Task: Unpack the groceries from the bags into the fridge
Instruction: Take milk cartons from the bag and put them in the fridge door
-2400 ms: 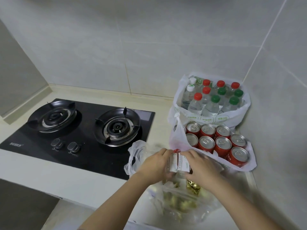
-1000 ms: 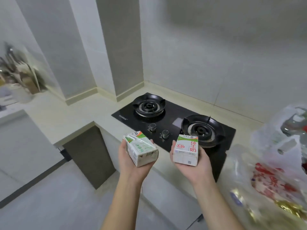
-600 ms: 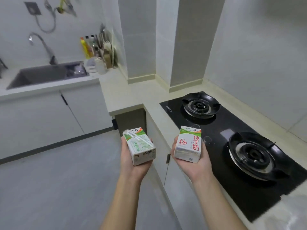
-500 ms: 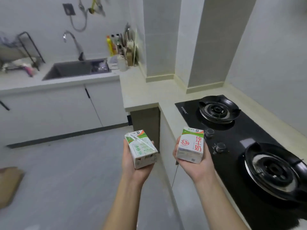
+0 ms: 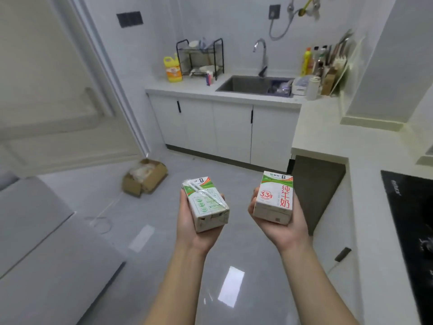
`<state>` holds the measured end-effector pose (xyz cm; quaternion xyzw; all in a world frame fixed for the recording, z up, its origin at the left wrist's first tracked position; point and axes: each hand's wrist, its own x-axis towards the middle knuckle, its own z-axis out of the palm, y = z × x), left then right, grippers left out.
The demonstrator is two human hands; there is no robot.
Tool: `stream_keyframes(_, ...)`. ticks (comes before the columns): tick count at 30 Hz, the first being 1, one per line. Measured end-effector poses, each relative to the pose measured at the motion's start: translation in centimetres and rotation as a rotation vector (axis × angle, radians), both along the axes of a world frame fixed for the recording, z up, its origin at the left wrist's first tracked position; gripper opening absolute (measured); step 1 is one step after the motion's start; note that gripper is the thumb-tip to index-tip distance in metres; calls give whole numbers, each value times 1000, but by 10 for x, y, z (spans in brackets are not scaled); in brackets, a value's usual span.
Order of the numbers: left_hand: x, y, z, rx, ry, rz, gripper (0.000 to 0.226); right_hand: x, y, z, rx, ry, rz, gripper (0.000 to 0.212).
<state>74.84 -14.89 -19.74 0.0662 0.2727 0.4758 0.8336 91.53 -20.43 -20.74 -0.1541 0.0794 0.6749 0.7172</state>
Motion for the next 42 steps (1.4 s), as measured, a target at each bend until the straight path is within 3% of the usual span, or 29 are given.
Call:
stream_keyframes(4,-66,0,8,30,-7,129,51,-63,26,12,39,-49,139,49)
stream_keyframes(13,-195,10,27,105,-39,308,60,-197,67,29,74,-144,381,35)
stream_keyframes(19,-240,32,34,148,-57,347,64,-242,102,43,139,-172,467,36)
stream_keyframes(23,-261,55,28,150,-96,414,49,-263,135,43,133,-166,514,37)
stream_keyframes(28,-285,96,30,159,-60,498,45,-286,189,46,157,-191,570,38)
stream_keyframes(42,-375,214,148,612,221,636,46,-370,315,180,522,-524,593,44)
